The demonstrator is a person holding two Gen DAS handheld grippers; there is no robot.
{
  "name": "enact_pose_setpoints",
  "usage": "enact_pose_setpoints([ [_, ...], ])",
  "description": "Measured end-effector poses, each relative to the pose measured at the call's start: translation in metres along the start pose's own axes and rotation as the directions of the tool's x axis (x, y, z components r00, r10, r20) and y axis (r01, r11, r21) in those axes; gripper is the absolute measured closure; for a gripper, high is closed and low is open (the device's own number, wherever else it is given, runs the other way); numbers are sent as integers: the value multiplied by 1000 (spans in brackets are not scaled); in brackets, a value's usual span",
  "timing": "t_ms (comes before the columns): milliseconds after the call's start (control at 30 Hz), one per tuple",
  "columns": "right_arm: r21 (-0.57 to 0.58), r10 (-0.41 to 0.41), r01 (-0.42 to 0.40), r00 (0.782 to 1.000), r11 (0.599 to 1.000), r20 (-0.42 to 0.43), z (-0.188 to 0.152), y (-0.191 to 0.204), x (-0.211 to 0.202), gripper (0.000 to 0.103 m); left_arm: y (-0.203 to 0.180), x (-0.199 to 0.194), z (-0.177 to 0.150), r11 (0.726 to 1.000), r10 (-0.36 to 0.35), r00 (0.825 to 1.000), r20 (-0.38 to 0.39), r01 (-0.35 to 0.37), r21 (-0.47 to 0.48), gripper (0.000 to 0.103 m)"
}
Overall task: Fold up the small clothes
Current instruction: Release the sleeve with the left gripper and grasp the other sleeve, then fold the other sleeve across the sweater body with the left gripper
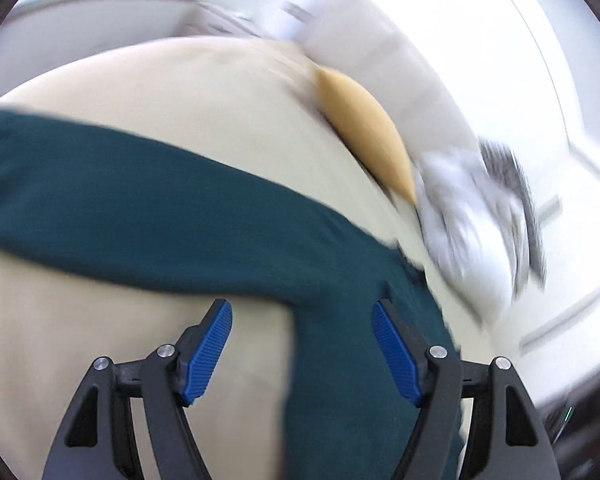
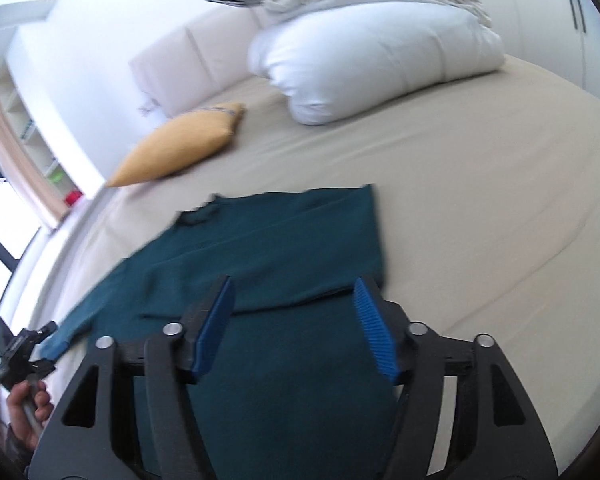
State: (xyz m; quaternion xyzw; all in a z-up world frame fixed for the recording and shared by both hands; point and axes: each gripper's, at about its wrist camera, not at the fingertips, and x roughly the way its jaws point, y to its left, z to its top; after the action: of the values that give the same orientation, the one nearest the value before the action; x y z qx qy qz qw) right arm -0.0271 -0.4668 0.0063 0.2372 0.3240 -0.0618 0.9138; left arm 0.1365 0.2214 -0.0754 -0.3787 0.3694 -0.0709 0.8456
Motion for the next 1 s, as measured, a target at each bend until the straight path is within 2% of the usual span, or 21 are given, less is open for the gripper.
enact_pose_setpoints([
  [100, 8, 116, -115, 992, 993, -41, -16, 32, -5, 40, 64, -48, 18, 981, 41, 993, 112, -19, -192, 28],
  [167, 11, 155, -154, 985, 988, -70, -28, 54, -7, 40, 103, -74, 21, 944, 49, 985, 166, 9, -330, 28],
  [200, 8, 169, -169, 982, 986, -79, -32, 63, -6, 40, 118, -84, 21, 920, 34, 981, 193, 45, -389, 27],
  [267, -1, 183, -184, 978, 983, -96, -42, 81, -6, 40, 135, -92, 17, 888, 30, 974, 224, 77, -453, 24],
  [333, -9, 188, -190, 975, 982, -117, -51, 98, -4, 40, 148, -95, 12, 854, 54, 972, 228, 74, -516, 24],
  [400, -19, 194, -198, 973, 980, -122, -58, 112, -5, 40, 159, -95, 7, 812, 49, 965, 256, 111, -573, 24],
  [500, -41, 194, -201, 973, 979, -127, -64, 126, -8, 40, 172, -90, 9, 766, 49, 957, 285, 147, -626, 24],
  [633, -30, 200, -205, 971, 978, -128, -67, 126, -8, 40, 182, -78, 26, 720, 56, 942, 330, 191, -667, 26],
  [667, -28, 201, -206, 971, 978, -130, -69, 127, -9, 40, 188, -77, 31, 710, 59, 939, 340, 200, -675, 31],
  [733, -30, 199, -205, 971, 978, -131, -68, 121, -6, 40, 202, -76, 40, 682, 75, 933, 351, 209, -701, 51],
  [767, -30, 199, -204, 971, 978, -133, -68, 117, -3, 40, 207, -73, 41, 663, 83, 935, 346, 208, -719, 77],
  [800, -29, 197, -202, 971, 979, -135, -69, 113, -3, 40, 212, -72, 41, 646, 87, 938, 336, 204, -735, 91],
  [833, -25, 193, -199, 972, 980, -135, -71, 110, -3, 40, 215, -70, 40, 633, 100, 940, 326, 193, -749, 94],
  [867, -21, 193, -198, 972, 980, -135, -71, 105, -2, 40, 213, -71, 41, 642, 108, 939, 326, 184, -744, 94],
  [933, -11, 190, -193, 973, 981, -133, -74, 96, -2, 40, 191, -73, 48, 704, 120, 936, 332, 155, -693, 94],
  [1000, 9, 181, -181, 975, 983, -132, -77, 83, 0, 40, 156, -73, 60, 784, 112, 935, 335, 124, -608, 95],
])
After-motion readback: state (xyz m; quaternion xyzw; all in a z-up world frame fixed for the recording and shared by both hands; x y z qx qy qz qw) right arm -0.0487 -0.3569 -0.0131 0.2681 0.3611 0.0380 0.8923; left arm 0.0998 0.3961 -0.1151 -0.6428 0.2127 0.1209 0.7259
